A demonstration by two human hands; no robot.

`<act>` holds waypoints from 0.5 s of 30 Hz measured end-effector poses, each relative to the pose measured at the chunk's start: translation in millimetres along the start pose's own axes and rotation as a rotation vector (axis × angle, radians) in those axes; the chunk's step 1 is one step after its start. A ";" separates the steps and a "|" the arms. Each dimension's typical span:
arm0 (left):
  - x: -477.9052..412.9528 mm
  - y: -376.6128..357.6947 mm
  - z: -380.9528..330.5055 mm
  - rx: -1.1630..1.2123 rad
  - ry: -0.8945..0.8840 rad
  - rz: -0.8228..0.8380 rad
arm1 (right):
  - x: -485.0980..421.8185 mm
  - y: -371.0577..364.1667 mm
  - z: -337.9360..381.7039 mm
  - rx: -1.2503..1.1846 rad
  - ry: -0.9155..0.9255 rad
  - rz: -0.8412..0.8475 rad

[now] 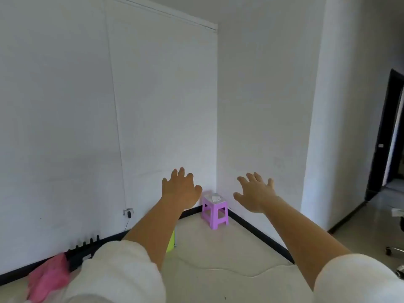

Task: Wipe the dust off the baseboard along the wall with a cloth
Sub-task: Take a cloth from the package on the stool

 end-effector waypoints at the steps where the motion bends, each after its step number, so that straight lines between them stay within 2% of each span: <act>1: -7.7 -4.4 0.1 -0.018 -0.003 0.003 | -6.6 -3.0 -1.2 0.009 -0.004 -0.003; 8: -89.1 -62.3 -13.8 -0.032 -0.032 0.007 | -83.3 -51.3 -27.4 0.050 -0.001 -0.017; 15: -212.8 -137.0 -48.9 -0.030 -0.052 0.036 | -200.6 -115.6 -81.2 0.044 -0.017 -0.022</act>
Point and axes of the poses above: each hand's wrist, its own x-axis away from the middle knuckle, its own y-axis out of the back of the hand, z = x × y, the point moved 1 cm from there along -x, towards the middle knuckle, and after that the axes turned 6 degrees about -z, right-handed, at the moved point
